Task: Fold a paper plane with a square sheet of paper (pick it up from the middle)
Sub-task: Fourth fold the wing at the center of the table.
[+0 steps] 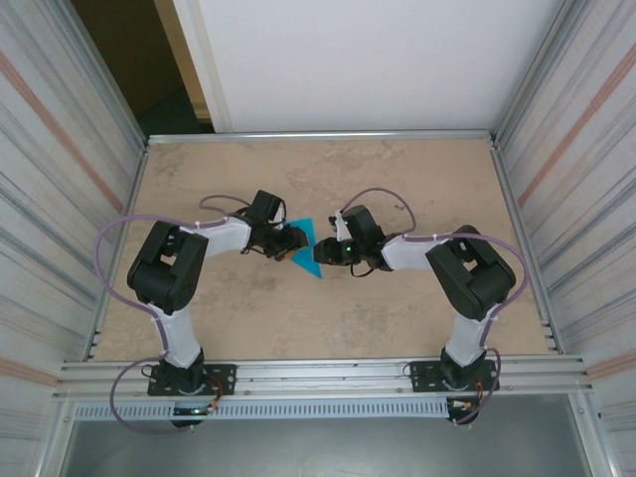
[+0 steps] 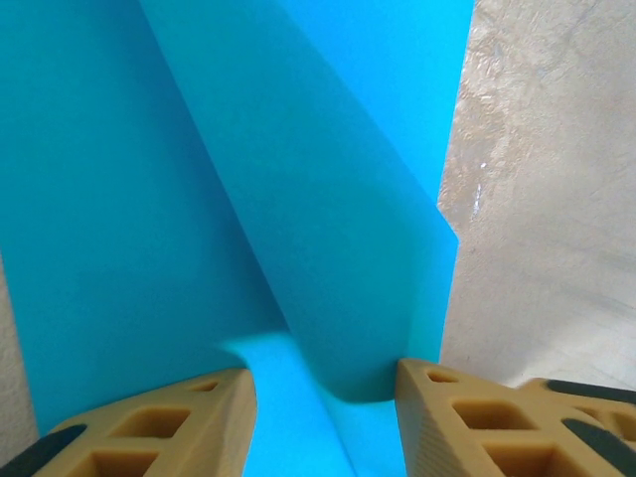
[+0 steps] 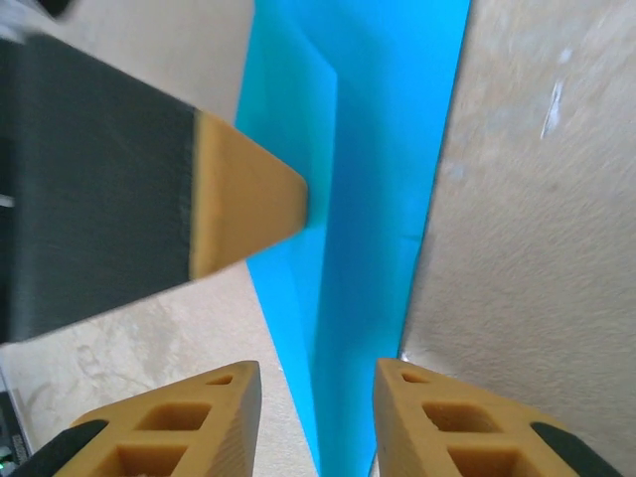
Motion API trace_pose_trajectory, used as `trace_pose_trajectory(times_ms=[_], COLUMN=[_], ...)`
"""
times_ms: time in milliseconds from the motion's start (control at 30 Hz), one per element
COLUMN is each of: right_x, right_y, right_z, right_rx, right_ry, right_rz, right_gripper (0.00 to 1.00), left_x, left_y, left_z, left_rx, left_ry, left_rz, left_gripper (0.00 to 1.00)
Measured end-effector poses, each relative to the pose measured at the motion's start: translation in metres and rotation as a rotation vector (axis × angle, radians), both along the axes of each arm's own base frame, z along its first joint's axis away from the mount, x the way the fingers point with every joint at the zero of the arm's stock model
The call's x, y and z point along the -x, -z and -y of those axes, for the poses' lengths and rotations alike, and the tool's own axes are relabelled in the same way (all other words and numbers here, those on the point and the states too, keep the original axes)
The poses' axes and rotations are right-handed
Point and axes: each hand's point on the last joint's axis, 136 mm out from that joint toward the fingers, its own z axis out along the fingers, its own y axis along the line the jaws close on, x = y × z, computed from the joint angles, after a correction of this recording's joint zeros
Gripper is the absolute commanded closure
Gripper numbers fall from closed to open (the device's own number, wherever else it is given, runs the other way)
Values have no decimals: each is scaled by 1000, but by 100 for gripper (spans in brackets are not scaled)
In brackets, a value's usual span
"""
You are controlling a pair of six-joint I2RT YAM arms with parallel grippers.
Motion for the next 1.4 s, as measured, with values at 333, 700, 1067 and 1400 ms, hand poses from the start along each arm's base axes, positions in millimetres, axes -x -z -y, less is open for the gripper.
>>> trace_pose_trajectory(times_ms=[333,700,1067,1400], right_x=[3,5,5,2], right_y=[7,21,28,29], right_z=[-3,-12,-12,-12], right_rx=[36,55,65,34], right_ry=[-2,-22,-22,-27], right_rz=[-17,-46,-58,-77], right_gripper=[68,74,81,88], left_x=[-1,-2,-2,-2], left_y=[1,1,0,-2], left_z=[1,4,5,7], left_rx=[0,7,7,3], left_ry=[2,8,14,22], left_rz=[-6,-16,-19,-18], left_gripper=[55,53,49,47])
